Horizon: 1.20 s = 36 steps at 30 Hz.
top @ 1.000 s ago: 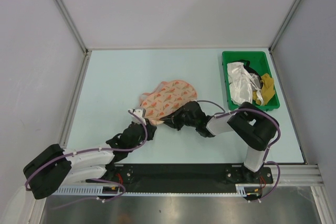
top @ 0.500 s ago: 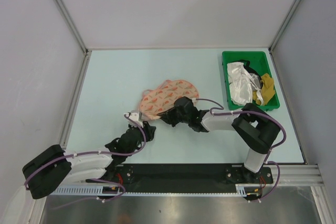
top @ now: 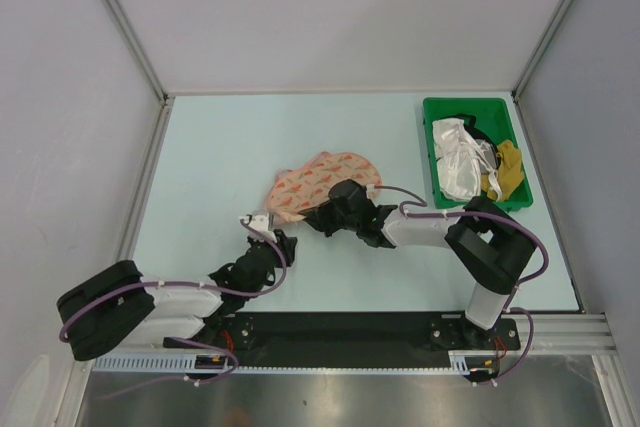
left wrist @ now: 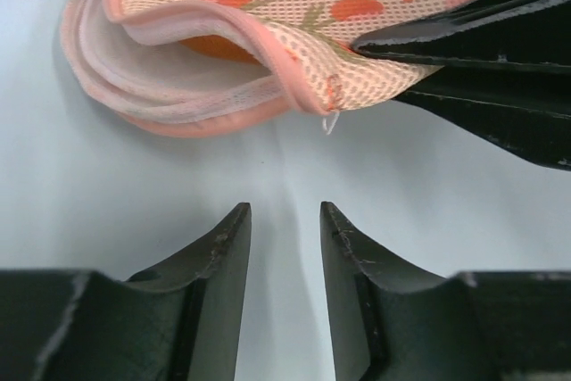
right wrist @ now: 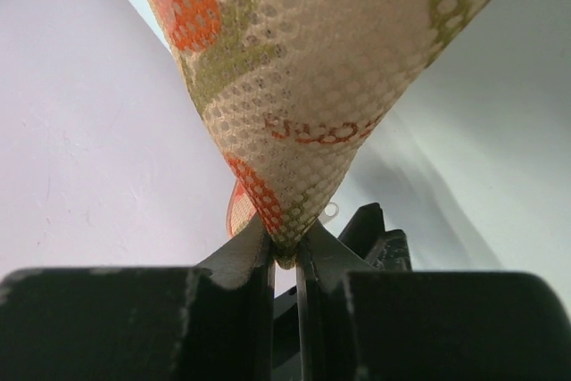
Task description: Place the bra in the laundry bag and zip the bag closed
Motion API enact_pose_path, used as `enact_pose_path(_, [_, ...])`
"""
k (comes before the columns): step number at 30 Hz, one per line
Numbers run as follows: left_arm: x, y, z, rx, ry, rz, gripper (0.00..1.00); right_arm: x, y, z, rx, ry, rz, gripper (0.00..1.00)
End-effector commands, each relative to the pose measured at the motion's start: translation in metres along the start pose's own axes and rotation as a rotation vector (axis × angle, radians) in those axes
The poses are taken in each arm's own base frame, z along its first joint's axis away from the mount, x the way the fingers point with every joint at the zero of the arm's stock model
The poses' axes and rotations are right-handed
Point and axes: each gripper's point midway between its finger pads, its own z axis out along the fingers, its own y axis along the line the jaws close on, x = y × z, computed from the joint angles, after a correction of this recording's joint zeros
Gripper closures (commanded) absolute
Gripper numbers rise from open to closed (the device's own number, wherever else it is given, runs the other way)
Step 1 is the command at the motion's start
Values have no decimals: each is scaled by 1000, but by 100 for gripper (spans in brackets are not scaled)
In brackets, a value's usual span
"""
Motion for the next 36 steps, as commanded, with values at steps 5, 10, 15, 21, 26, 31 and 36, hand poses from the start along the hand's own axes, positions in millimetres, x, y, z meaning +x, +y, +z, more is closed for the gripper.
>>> enact_pose_path(5, [-29,-31,12,42,-95,-24,51,1,24,-7,-55,-16,36,100])
enact_pose_path(10, [-36,-36,19,27,-116,-19,53,3,25,-6,-58,-6,34,100])
enact_pose_path(15, [-33,-31,25,-16,-105,2,70,4,23,-6,-57,-3,36,100])
enact_pose_path(21, [-31,-21,26,-73,-106,18,82,6,22,-8,-54,0,36,100])
enact_pose_path(26, [-38,-21,29,-97,-126,37,90,10,20,-8,-50,8,35,100])
enact_pose_path(31, [-40,-21,30,-101,-134,30,100,10,21,-11,-55,7,32,100])
enact_pose_path(36, [-39,-7,22,-120,-156,28,100,6,18,-12,-48,-1,28,100])
